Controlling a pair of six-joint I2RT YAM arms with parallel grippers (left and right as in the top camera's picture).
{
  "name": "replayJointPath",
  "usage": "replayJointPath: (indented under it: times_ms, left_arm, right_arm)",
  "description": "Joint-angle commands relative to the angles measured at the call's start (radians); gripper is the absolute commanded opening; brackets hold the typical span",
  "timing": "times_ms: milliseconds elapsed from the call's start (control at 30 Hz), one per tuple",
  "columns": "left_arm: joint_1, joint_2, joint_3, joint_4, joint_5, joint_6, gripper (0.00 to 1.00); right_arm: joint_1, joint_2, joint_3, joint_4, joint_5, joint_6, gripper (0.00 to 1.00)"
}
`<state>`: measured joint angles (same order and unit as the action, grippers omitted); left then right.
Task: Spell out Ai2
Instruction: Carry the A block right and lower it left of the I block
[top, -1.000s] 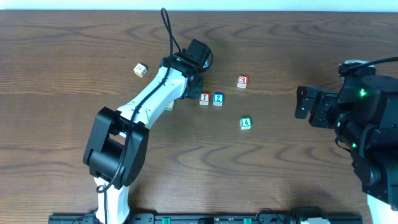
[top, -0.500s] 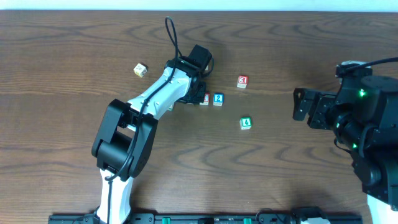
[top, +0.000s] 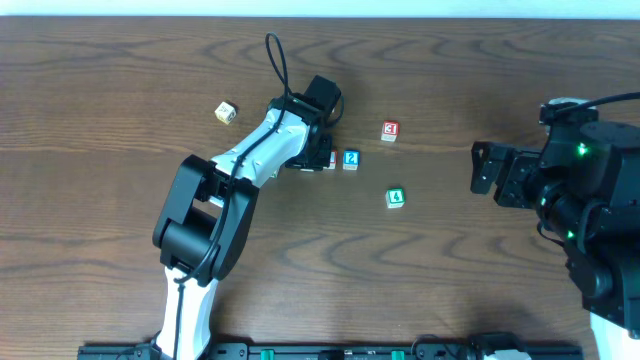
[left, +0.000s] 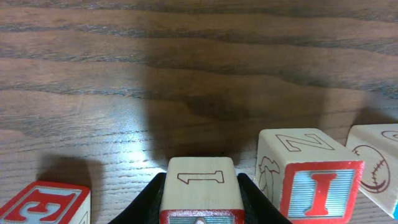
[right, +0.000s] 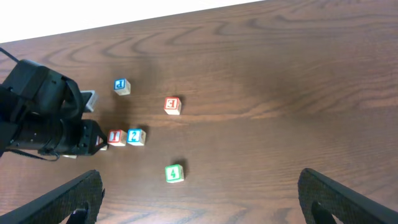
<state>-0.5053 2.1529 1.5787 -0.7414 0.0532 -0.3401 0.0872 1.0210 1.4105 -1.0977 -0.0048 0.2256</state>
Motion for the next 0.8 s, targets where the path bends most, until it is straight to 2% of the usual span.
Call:
replayJointPath:
  times_ms: [0,133,467,767]
  left_arm:
    - [0.002,0.017,0.013,0.007,-0.001,-0.005,0.11]
    - [0.002,0.017,0.013,0.017,-0.011,-0.005,0.22]
    - [0.002,0.017,0.013,0.024,-0.034,-0.005,0.41]
    - [0.002,0.017,0.013,0.032,-0.039,-0.004,0.41]
  right_arm:
    - [-0.01,0.0,0.003,-0.002,-0.004,-0.014,0.99]
    - [-0.01,0.0,0.003,-0.003,-0.01,-0.014,0.99]
    - [-0.01,0.0,0.003,-0.006,-0.03,-0.013,0.99]
    - [-0.01,0.0,0.003,-0.006,-0.049,-0.002,0.99]
